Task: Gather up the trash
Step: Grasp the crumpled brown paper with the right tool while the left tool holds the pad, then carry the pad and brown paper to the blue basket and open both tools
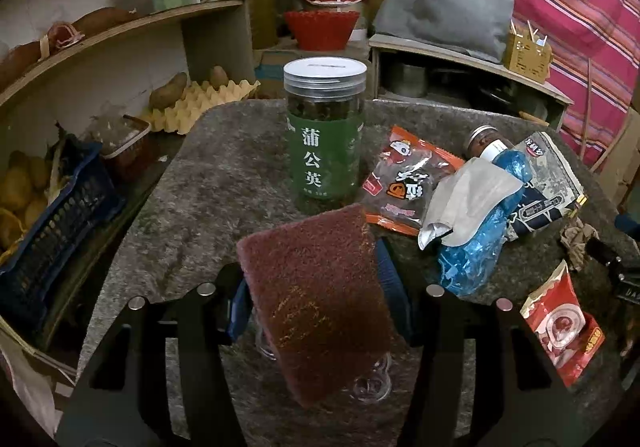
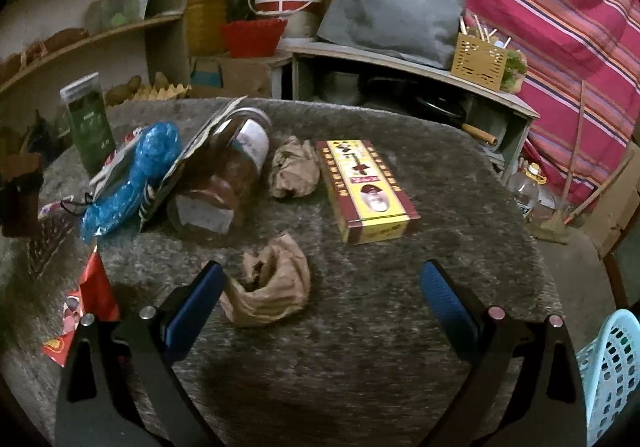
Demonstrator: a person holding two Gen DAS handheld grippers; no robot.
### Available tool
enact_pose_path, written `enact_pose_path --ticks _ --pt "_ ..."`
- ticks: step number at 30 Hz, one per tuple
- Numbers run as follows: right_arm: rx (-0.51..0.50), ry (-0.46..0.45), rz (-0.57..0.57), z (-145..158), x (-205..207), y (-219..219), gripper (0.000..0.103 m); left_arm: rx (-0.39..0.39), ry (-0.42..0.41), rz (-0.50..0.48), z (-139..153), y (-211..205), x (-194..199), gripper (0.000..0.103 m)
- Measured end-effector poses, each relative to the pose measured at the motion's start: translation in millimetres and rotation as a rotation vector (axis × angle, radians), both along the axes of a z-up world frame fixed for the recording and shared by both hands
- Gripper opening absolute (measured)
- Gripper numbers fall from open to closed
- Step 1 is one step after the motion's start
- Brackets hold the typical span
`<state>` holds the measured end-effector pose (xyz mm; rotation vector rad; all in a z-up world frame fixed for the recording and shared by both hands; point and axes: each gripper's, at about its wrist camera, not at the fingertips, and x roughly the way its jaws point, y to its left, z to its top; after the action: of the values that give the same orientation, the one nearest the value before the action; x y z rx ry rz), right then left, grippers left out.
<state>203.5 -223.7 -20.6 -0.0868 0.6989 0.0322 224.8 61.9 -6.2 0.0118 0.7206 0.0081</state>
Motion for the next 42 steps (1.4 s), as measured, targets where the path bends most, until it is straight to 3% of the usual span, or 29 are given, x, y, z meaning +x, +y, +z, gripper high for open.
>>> enact_pose_path --ticks 13,15,17,19,22,26,34,42 --pt "-0.036 0.074 0.004 -10.8 11.5 23.8 0.094 -0.011 -0.011 -0.004 -2.8 1.0 0.4 0.055" --pt "-0.049 0.078 0.018 -11.3 10.9 29.0 0.08 -0.006 -0.013 -0.012 -2.1 -3.6 -0.9 0.055" --pt "-0.035 0.09 0.045 -12.4 11.6 31.0 0.058 -0.01 -0.016 -0.023 -0.5 -8.6 -2.3 0.055" --pt "-0.013 0.095 0.074 -13.1 11.2 31.0 0.047 -0.011 -0.021 -0.031 1.8 -14.0 -3.8 0.055" --pt "0.005 0.061 0.08 -7.1 3.8 29.9 0.043 -0.026 -0.029 -0.043 6.9 -23.3 -6.2 0.055" --pt "0.044 0.01 0.079 5.3 -7.7 22.7 0.042 -0.054 -0.049 -0.065 16.7 -39.7 -10.1 0.055" --pt "0.074 -0.042 0.062 24.3 -26.8 5.1 0.042 -0.028 -0.083 -0.138 27.4 -90.2 -30.0 0.055" --pt "0.075 -0.075 0.047 37.4 -44.9 -7.5 0.042 -0.028 -0.115 -0.157 35.1 -115.6 -45.6 0.055"
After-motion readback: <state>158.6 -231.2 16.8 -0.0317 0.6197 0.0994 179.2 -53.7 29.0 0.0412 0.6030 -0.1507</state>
